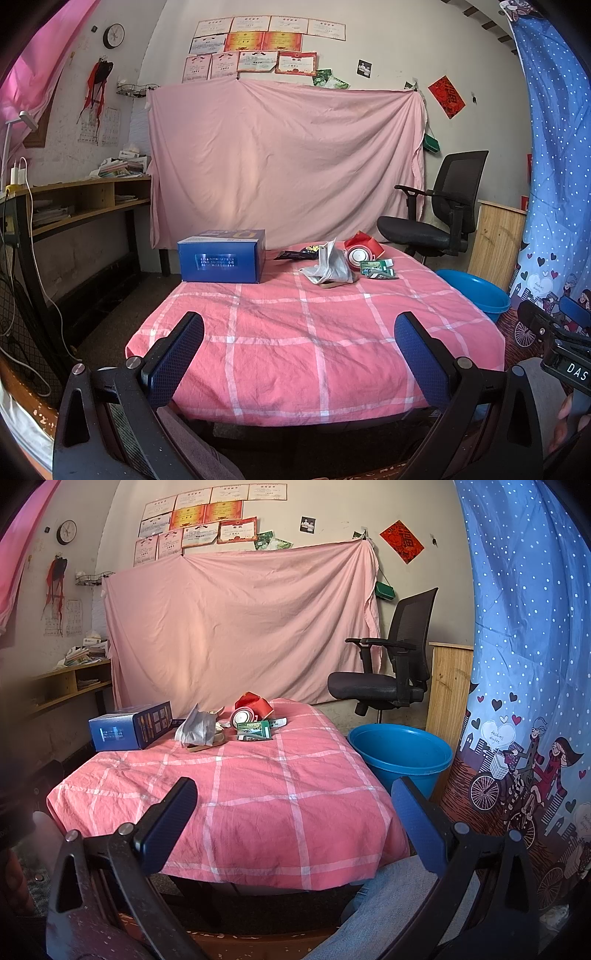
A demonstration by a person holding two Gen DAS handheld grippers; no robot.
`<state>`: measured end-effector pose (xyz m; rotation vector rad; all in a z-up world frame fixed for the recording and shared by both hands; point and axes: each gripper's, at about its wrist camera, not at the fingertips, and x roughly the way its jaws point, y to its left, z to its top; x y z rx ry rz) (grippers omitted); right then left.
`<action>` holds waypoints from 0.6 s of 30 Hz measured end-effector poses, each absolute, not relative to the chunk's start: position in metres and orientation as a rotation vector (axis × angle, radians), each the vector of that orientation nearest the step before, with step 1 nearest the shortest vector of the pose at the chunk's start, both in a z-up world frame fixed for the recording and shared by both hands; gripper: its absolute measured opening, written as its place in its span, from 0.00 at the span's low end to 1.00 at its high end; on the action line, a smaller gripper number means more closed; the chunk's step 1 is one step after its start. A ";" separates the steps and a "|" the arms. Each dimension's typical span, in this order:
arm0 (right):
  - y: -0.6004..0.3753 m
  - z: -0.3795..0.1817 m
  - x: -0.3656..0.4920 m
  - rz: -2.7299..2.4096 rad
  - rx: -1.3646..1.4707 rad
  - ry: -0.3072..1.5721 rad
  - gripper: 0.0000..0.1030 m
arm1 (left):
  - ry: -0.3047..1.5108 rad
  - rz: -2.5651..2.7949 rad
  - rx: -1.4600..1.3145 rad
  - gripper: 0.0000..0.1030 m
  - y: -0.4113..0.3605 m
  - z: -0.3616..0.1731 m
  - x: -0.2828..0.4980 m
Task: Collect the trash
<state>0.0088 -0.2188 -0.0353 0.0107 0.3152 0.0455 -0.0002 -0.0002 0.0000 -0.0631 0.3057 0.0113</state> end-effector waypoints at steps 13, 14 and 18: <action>-0.218 -0.036 0.009 0.046 0.012 0.314 1.00 | 0.303 0.011 -0.062 0.98 0.000 0.000 0.000; -0.219 -0.036 0.009 0.046 0.012 0.314 1.00 | 0.303 0.011 -0.062 0.98 0.000 0.000 0.000; -0.218 -0.036 0.009 0.046 0.013 0.314 1.00 | 0.302 0.011 -0.060 0.98 0.000 0.003 0.001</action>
